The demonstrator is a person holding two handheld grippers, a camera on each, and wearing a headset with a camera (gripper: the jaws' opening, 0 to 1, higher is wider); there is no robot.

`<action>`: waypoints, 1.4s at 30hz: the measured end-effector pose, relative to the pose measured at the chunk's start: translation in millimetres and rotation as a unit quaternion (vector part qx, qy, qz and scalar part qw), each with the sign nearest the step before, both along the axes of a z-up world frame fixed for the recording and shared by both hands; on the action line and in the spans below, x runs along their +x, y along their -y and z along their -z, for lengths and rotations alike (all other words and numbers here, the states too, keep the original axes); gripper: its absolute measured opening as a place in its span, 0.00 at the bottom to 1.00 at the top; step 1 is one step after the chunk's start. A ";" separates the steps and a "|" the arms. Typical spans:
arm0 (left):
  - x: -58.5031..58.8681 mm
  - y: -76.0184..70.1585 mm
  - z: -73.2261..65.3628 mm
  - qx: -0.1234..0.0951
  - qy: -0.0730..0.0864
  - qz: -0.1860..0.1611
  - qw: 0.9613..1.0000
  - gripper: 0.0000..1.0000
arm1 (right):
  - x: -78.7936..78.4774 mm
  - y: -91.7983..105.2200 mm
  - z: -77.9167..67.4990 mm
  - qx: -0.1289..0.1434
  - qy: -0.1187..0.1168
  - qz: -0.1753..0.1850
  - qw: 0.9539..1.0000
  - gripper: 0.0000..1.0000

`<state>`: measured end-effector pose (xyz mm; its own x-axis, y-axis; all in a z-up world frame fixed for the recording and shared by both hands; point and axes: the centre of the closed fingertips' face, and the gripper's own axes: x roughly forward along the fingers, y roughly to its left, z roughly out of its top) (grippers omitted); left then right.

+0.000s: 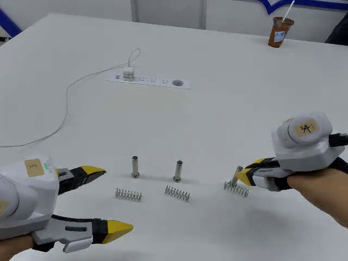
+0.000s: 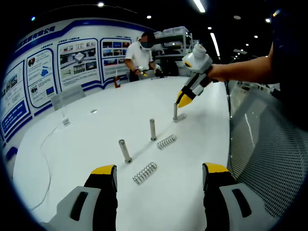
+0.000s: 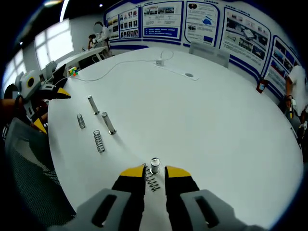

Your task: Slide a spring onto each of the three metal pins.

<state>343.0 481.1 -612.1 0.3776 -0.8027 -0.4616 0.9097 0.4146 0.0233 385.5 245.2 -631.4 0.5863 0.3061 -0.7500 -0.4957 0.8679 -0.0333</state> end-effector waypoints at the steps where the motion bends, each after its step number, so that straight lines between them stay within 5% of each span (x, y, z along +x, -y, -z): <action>1: 0.1 0.6 0.0 0.000 0.000 0.000 1.000 0.74 | -1.1 0.4 0.0 0.000 0.000 0.000 1.000 0.17; 15: -0.8 -0.4 1.7 0.002 -0.003 0.001 1.000 0.73 | -14.1 -3.8 22.9 -0.016 -0.040 -0.052 0.998 0.17; 28: -2.4 -1.9 3.1 0.004 -0.007 -0.002 1.000 0.72 | -25.1 -8.8 48.4 -0.060 -0.081 -0.143 0.984 0.17; 42: -3.7 -1.5 3.3 0.005 -0.009 0.002 1.000 0.70 | -26.8 -9.5 53.6 -0.063 -0.104 -0.161 0.979 0.12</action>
